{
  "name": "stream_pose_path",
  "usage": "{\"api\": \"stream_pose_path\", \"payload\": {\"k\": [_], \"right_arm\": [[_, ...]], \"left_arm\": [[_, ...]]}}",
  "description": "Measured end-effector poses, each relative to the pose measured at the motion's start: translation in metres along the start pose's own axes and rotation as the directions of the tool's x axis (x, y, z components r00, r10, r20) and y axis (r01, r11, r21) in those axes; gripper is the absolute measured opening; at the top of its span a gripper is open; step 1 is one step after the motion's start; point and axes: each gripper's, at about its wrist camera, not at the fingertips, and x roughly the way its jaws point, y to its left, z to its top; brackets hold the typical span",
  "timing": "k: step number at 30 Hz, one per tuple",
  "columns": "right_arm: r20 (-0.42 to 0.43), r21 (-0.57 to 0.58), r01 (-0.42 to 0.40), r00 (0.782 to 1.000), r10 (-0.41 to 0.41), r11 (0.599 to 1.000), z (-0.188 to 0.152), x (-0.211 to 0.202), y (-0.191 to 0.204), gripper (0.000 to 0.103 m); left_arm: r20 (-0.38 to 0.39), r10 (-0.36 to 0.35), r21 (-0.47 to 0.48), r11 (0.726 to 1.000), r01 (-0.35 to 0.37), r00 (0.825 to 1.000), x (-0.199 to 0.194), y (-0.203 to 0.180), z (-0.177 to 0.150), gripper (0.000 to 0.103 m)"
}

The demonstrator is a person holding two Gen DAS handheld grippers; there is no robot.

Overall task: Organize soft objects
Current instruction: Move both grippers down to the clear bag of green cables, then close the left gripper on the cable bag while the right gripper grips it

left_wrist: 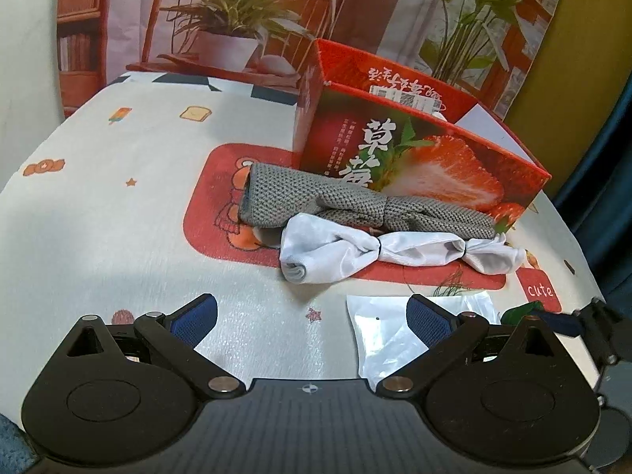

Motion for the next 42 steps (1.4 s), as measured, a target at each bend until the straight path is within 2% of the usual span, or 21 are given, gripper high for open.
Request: {"api": "stream_pose_path", "payload": {"k": [5, 11, 15, 17, 25, 29, 32, 37, 39, 42], "right_arm": [[-0.056, -0.028, 0.014, 0.998, -0.015, 1.0, -0.008, 0.015, 0.006, 0.102], [-0.099, -0.124, 0.053, 0.993, -0.065, 0.991, -0.011, 0.034, 0.019, 0.102], [-0.099, -0.082, 0.062, 0.993, -0.07, 0.995, -0.007, 0.038, 0.012, 0.101], [-0.098, -0.06, 0.076, 0.992, -0.082, 0.995, -0.005, 0.039, 0.007, 0.096], [-0.088, 0.04, 0.084, 0.993, -0.081, 0.996, 0.003, 0.047, -0.016, 0.09], [-0.072, 0.107, 0.055, 0.996, -0.048, 0.993, 0.011, 0.05, -0.028, 0.09], [-0.053, 0.172, 0.026, 0.998, -0.017, 0.985, 0.019, 0.05, -0.038, 0.09], [0.011, 0.282, -0.025, 1.0, 0.023, 0.959, 0.031, 0.043, -0.056, 0.088], [0.033, 0.323, -0.046, 0.999, 0.037, 0.945, 0.037, 0.041, -0.065, 0.085], [0.05, 0.378, -0.086, 0.996, 0.073, 0.922, 0.044, 0.044, -0.079, 0.082]], "left_arm": [[-0.006, -0.004, -0.008, 1.0, 0.004, 1.0, 0.002, 0.001, -0.001, 0.103], [-0.006, -0.003, -0.017, 1.0, 0.002, 1.0, 0.002, 0.004, -0.001, 0.103], [-0.012, 0.012, -0.038, 0.999, -0.013, 1.0, 0.006, 0.01, 0.001, 0.103], [-0.011, 0.027, -0.044, 0.999, -0.027, 1.0, 0.009, 0.013, 0.005, 0.103], [-0.003, 0.044, -0.051, 0.998, -0.044, 0.999, 0.018, 0.023, 0.021, 0.102], [0.008, 0.055, -0.057, 0.997, -0.055, 0.998, 0.018, 0.03, 0.027, 0.102], [0.019, 0.044, -0.052, 0.998, -0.043, 0.999, 0.017, 0.032, 0.03, 0.097], [0.044, -0.038, -0.009, 0.999, 0.039, 0.998, 0.012, 0.032, 0.034, 0.073], [0.051, -0.081, 0.026, 0.997, 0.079, 0.995, 0.011, 0.028, 0.035, 0.069], [0.042, -0.135, 0.085, 0.988, 0.131, 0.99, 0.012, 0.018, 0.035, 0.068]]}}
